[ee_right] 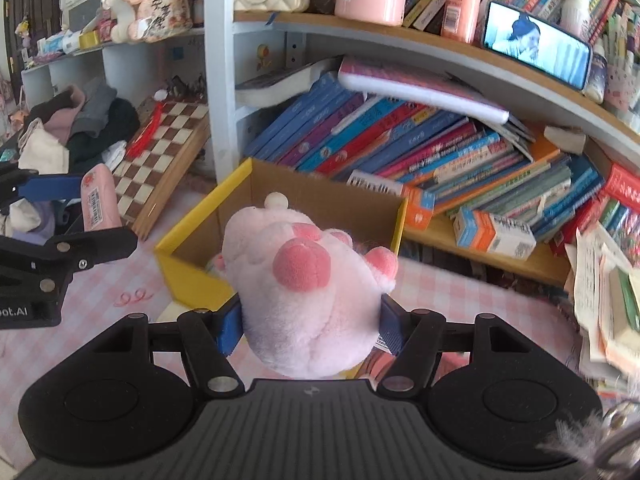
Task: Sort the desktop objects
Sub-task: 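Carry the pig in the right tool while the left tool carries the USB stick to the box, then lower the pig into the box and open the right tool while the left tool releases the stick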
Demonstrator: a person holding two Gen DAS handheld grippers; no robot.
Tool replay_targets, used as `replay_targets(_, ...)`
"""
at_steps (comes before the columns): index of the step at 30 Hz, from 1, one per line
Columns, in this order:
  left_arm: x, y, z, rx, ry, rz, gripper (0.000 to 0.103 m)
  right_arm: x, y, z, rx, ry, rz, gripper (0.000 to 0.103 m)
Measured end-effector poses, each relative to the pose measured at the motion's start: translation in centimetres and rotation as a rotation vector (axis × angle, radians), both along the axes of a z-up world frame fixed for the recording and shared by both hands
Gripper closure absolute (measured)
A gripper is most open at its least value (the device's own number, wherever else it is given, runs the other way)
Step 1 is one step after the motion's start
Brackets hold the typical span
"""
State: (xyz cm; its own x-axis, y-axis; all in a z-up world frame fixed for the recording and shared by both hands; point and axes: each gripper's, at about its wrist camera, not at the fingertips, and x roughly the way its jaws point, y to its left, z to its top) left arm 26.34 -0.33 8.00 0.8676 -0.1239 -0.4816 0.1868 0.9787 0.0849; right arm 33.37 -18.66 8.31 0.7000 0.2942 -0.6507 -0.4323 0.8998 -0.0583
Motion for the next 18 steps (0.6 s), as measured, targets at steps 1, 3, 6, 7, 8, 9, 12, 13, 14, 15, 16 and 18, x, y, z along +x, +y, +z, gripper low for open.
replay_targets(1,0.5,-0.1,0.1,0.003,-0.003,0.006,0.028,0.6,0.0,0.1,0.000,-0.006,0.003,0.039)
replay_targets(3,1.6,-0.5,0.2,0.013,-0.011,0.017,0.028,2.0,0.2,0.2,0.001,-0.013,0.008,0.039)
replay_targets(6,3.2,-1.0,0.2,0.024,-0.015,0.031,0.028,4.0,0.4,0.1,0.000,-0.017,0.019,0.039)
replay_targets(7,3.8,-1.0,0.1,0.025,-0.014,0.035,0.028,4.6,0.5,0.0,0.000,-0.017,0.024,0.039)
replay_targets(8,4.4,-1.1,0.0,0.026,-0.013,0.042,0.028,5.2,0.6,-0.2,0.002,-0.016,0.028,0.039)
replay_targets(9,5.0,-1.2,-0.1,0.027,-0.010,0.049,0.028,5.8,0.7,-0.4,0.006,-0.014,0.034,0.039)
replay_targets(12,6.8,-1.4,-0.8,0.042,0.002,0.066,0.028,7.6,1.1,-1.2,0.007,-0.003,0.048,0.039)
replay_targets(13,7.5,-1.5,-1.1,0.051,0.007,0.072,0.028,8.2,1.2,-1.5,0.004,0.001,0.051,0.039)
replay_targets(14,8.1,-1.6,-1.4,0.062,0.012,0.077,0.028,8.8,1.4,-1.8,-0.001,0.002,0.054,0.039)
replay_targets(15,8.8,-1.7,-1.8,0.074,0.015,0.081,0.028,9.4,1.6,-2.2,-0.007,0.003,0.058,0.039)
replay_targets(16,9.4,-1.8,-2.2,0.086,0.019,0.083,0.028,10.1,1.7,-2.5,-0.014,0.004,0.060,0.039)
replay_targets(18,10.3,-1.8,-2.8,0.095,0.028,0.086,0.028,11.3,2.0,-3.3,-0.027,0.011,0.062,0.039)
